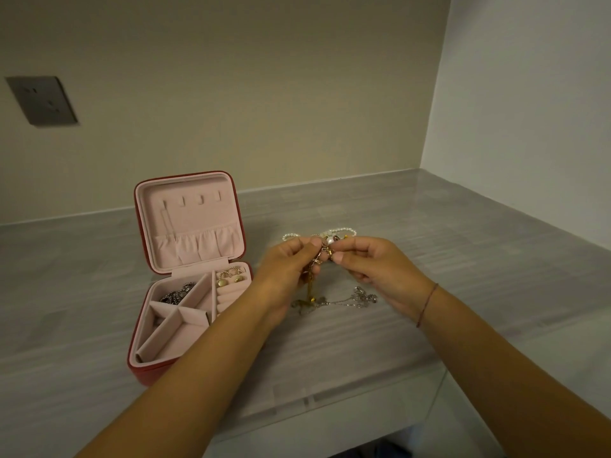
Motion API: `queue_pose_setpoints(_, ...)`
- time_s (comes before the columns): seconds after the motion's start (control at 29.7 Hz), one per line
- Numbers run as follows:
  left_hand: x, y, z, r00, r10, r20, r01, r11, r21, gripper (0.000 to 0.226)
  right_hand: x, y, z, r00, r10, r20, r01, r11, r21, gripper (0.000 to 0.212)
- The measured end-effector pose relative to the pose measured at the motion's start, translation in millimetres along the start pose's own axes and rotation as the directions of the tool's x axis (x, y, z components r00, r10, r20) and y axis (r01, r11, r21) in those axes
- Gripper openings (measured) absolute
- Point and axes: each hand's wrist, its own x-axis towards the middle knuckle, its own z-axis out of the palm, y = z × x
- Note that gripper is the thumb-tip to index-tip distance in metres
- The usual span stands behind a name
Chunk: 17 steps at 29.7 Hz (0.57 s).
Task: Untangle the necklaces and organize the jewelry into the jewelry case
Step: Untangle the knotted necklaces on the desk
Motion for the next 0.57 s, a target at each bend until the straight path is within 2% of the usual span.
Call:
queue_pose_setpoints(0.27, 0.3, -4.0, 1.0, 0.996, 0.078, -0.039, -0.073, 0.992, 0.106, 0.013, 2.1, 2.3, -1.1, 0.999, -0.030, -0.045, 0.030, 1.000, 0.005, 0.013)
queue_pose_setpoints(0.4, -0.9, -5.7, 4.1, 0.987, 0.129, -0.091, -0.111, 0.977, 0.181, 0.017, 1.9, 4.7, -2.6, 0.997, -0.053, -0.053, 0.057, 0.995, 0.077, 0.011)
queue_pose_setpoints(0.57, -3.5, -9.3, 7.7, 0.988, 0.130, -0.079, -0.116, 0.979, 0.168, 0.019, 2.6, 8.7, -1.8, 0.996, -0.064, -0.060, 0.070, 0.991, 0.111, 0.010)
